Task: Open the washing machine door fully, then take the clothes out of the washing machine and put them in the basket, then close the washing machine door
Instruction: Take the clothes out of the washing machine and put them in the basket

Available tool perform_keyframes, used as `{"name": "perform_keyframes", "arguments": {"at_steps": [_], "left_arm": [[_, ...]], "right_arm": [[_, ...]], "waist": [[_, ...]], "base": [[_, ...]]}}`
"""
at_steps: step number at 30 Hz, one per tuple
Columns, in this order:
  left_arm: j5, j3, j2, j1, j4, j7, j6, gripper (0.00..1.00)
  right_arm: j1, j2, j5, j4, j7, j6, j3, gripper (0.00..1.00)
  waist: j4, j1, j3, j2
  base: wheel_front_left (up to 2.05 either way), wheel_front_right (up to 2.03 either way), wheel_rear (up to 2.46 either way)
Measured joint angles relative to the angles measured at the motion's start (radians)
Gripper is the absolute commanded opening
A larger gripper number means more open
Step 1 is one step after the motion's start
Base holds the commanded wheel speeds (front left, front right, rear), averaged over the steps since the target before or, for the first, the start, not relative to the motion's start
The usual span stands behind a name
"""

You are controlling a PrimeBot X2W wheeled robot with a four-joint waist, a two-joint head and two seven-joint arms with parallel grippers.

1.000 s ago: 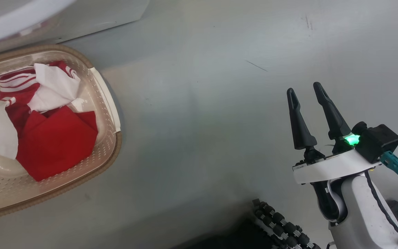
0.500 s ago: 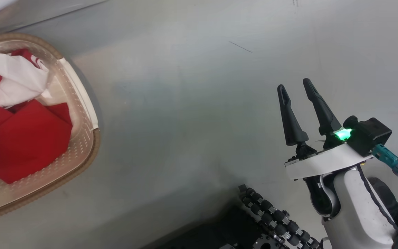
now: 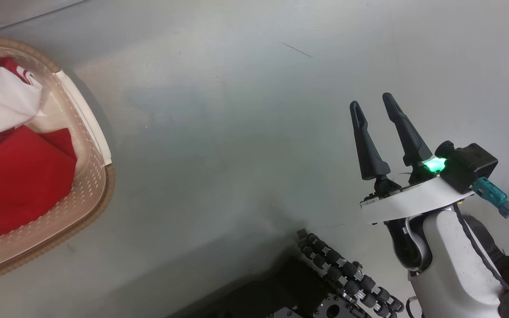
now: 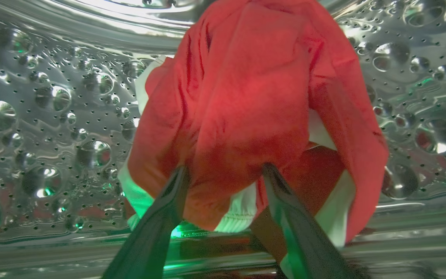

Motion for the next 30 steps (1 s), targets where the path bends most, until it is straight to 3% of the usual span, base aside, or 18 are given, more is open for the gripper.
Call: {"name": "perform_keyframes", "arguments": {"at_steps": [3,6,7,18,25,30], "left_arm": [[0.0,0.0,0.007,-0.016,0.005,0.009,0.0,1.0],[0.011,-0.006,0.014,-0.031,0.003,0.011,0.0,0.21],[0.015,-0.011,0.017,-0.035,0.003,0.013,0.0,0.0],[0.034,-0.024,0.02,-0.05,-0.004,-0.021,0.0,0.0],[0.04,-0.045,0.007,-0.05,-0.04,-0.114,0.0,0.0],[0.042,-0.056,-0.041,-0.041,-0.057,-0.201,0.0,0.0]], "right_arm": [[-0.002,0.0,0.0,0.0,0.0,0.0,0.002,1.0],[-0.005,0.0,0.003,0.0,0.0,0.0,0.007,1.0],[-0.009,0.0,0.007,0.0,0.0,0.0,0.009,1.0],[-0.031,0.001,0.012,-0.013,0.0,0.0,-0.004,1.0],[-0.031,-0.01,0.012,-0.03,0.0,0.0,-0.044,1.0],[-0.032,-0.033,0.005,-0.038,0.0,0.0,-0.06,1.0]], "waist": [[-0.002,0.0,0.003,0.0],[-0.003,0.0,0.005,0.0],[-0.003,0.0,0.006,0.0],[0.001,0.0,0.011,0.0],[0.035,-0.0001,0.011,0.0],[0.07,-0.0001,0.01,0.0]], "base": [[0.0,0.0,0.0],[0.0,0.0,0.0],[0.0,0.0,0.0],[0.0,0.0,0.0],[0.0,0.0,0.0],[0.0,0.0,0.0]]}}
